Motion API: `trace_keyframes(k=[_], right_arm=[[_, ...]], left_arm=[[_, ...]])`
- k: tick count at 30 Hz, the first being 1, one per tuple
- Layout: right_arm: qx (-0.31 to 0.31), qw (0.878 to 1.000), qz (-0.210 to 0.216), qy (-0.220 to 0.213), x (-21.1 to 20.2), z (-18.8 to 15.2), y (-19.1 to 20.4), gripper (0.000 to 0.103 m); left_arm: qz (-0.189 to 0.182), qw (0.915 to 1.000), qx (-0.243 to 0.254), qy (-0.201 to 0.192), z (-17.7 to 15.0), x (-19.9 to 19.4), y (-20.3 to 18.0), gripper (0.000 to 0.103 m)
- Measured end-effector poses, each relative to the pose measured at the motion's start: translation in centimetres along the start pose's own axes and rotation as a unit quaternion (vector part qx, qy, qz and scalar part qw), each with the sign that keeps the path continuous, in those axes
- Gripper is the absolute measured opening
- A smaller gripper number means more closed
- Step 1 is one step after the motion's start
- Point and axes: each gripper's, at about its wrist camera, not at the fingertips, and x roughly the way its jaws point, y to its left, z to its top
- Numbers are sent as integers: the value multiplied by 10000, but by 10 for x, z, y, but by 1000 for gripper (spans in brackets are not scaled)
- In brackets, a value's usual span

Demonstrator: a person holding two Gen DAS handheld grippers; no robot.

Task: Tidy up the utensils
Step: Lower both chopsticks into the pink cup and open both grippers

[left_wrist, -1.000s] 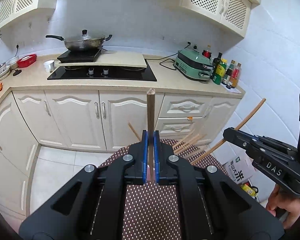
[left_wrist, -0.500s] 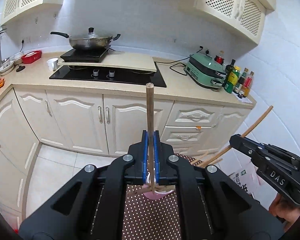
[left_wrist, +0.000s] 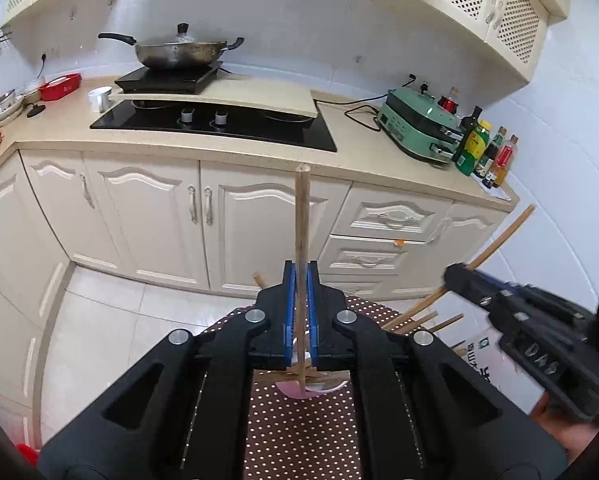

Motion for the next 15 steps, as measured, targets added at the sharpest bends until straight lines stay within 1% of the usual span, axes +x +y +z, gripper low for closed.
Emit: trace_keyframes(k=[4, 7, 11, 15], right_arm=[[20, 10000, 45, 60, 5, 0, -1, 4], [29, 9999, 62, 80, 6, 1, -2, 5], [39, 9999, 72, 118, 8, 1, -4, 5], [31, 9998, 67, 181, 10, -1, -5, 4]], left_arm=[[-176, 9998, -9, -119, 7, -6, -4, 6], [-208, 9996, 59, -155, 9, -6, -9, 6], [-152, 9998, 123, -56, 3, 2, -11, 6], [-80, 9996, 223, 147, -10, 14, -12, 6]])
